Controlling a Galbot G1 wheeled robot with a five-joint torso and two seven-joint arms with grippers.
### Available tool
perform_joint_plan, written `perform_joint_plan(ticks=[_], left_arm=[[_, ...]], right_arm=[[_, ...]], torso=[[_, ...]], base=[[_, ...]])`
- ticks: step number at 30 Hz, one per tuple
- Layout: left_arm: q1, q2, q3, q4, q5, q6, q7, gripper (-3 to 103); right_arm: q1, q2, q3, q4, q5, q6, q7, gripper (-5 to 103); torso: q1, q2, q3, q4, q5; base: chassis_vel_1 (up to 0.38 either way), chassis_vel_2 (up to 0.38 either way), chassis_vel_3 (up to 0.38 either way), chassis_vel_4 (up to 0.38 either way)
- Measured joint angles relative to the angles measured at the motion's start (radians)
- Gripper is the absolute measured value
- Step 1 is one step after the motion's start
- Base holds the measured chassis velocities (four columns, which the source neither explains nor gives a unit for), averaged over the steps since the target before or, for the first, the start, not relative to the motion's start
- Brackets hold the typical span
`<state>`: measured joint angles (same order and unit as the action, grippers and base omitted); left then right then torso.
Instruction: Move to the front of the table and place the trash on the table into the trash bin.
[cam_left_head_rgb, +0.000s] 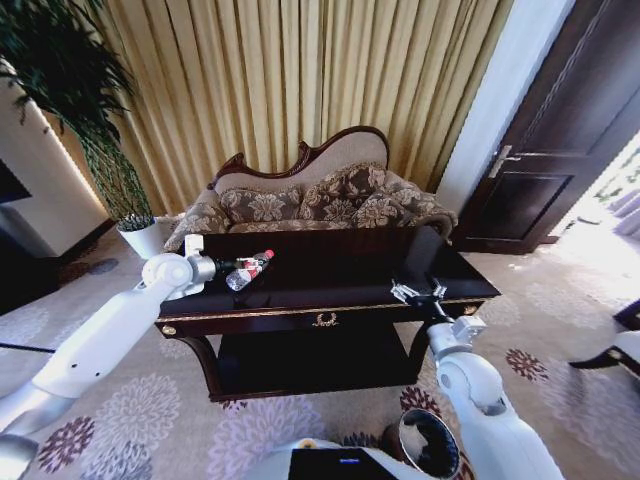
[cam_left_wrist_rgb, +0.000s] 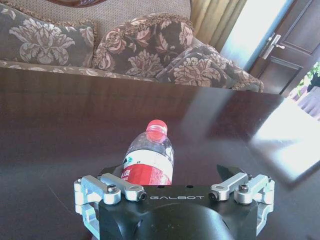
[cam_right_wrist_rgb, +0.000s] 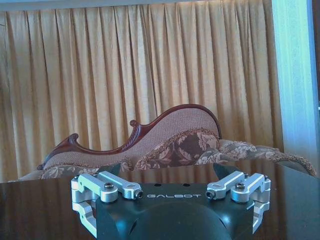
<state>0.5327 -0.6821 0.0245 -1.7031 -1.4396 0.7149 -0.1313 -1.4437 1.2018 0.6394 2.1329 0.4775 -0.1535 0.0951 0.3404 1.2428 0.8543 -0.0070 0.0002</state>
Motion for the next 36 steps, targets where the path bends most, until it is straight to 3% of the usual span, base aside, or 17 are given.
perform_joint_plan(ticks=[28,36], left_arm=[[0.055,0.0,-0.015,0.004,0.055,-0.001,0.027,101],[0.06,0.004,-0.015,0.004,0.055,-0.001,0.026,93]], right_arm=[[0.01,-0.002,-0.016,-0.024,-0.009,0.012,-0.002,100],[0.014,-0.003,-0.029,-0.028,-0.016,0.016,-0.002,100]], torso=[[0.0,0.0,0.0,0.0,0.0],[0.0,0.0,0.0,0.0,0.0]], base=[[0.0,0.0,0.0,0.0],[0.0,0.0,0.0,0.0]])
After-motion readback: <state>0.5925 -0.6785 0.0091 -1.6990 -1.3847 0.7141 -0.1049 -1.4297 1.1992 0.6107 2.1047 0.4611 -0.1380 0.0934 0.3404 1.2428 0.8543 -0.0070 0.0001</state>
